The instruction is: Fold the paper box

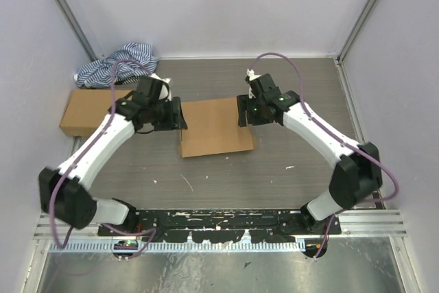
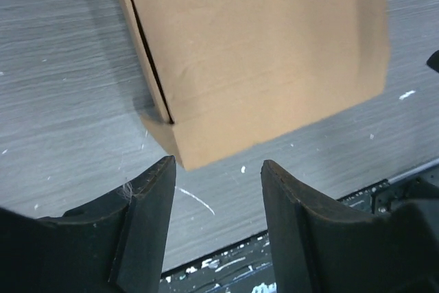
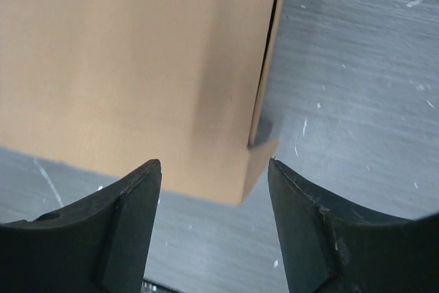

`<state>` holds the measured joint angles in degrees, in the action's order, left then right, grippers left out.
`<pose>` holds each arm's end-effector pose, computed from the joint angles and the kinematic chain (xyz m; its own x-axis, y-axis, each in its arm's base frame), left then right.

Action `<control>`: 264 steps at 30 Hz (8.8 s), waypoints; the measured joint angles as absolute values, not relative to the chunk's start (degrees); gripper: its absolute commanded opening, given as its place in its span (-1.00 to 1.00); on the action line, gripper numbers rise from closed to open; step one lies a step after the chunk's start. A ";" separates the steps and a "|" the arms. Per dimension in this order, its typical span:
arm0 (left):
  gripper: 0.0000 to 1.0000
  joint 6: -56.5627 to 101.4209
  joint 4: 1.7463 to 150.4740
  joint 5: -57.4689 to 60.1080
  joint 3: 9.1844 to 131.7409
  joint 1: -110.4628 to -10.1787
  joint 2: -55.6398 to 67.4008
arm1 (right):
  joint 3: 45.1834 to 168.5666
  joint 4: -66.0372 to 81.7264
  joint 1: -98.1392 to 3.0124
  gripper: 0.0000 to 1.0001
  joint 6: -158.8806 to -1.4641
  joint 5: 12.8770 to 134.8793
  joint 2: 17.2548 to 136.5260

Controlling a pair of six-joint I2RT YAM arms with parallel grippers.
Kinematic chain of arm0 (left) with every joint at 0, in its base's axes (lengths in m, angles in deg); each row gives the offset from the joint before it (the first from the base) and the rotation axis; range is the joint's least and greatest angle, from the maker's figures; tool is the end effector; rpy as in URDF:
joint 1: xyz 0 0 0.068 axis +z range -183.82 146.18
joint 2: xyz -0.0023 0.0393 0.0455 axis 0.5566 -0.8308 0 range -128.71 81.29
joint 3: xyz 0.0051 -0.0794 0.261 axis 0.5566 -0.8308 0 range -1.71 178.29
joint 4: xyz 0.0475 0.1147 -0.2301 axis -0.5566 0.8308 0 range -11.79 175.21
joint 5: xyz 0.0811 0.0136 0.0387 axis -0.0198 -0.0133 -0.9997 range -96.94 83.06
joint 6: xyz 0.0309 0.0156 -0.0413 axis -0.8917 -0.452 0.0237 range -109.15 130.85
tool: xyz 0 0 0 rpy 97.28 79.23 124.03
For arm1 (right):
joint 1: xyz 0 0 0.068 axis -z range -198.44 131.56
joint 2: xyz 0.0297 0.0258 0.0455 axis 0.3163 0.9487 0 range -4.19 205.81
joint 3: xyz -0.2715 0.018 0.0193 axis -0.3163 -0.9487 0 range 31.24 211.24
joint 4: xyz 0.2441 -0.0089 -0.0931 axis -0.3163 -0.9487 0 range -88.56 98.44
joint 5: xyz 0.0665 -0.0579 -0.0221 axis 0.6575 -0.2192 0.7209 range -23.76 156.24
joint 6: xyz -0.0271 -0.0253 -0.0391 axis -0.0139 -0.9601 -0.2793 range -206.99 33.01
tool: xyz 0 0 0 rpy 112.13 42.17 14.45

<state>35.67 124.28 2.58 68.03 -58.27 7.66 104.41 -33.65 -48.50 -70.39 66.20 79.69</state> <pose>0.2382 -0.1146 0.3265 -0.8445 -0.0708 -0.5308 0.1659 0.9079 -0.3850 0.2683 0.1552 0.3021 -0.8037 -0.1352 -0.5795 -0.2830 0.9435 0.1723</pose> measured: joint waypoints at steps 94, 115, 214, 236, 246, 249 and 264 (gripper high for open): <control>0.34 35.65 100.28 -4.99 52.66 -58.22 -7.79 | 91.45 -10.04 -46.88 0.53 -65.84 69.75 90.44; 0.39 34.99 93.17 -3.52 50.41 -58.51 -5.21 | 90.57 -6.50 -46.88 0.55 -65.95 74.03 90.22; 0.22 34.49 106.57 2.18 54.24 -58.79 -3.73 | 92.69 -18.21 -48.06 0.36 -67.30 76.85 85.65; 0.23 34.33 113.28 3.10 58.00 -58.79 -3.59 | 94.75 -20.77 -48.06 0.36 -67.17 78.03 85.39; 0.22 33.57 114.64 3.41 58.30 -58.79 -3.66 | 95.34 -20.86 -48.06 0.36 -67.17 78.18 85.39; 0.22 33.53 114.68 3.52 58.30 -58.79 -3.73 | 95.34 -20.86 -48.06 0.36 -67.17 78.31 85.39; 0.22 33.48 114.49 3.89 58.30 -58.79 -5.37 | 95.25 -20.64 -48.04 0.35 -67.37 78.07 85.48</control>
<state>33.48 114.49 3.89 58.30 -58.79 -5.37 95.25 -20.64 -48.04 -67.37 78.07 85.48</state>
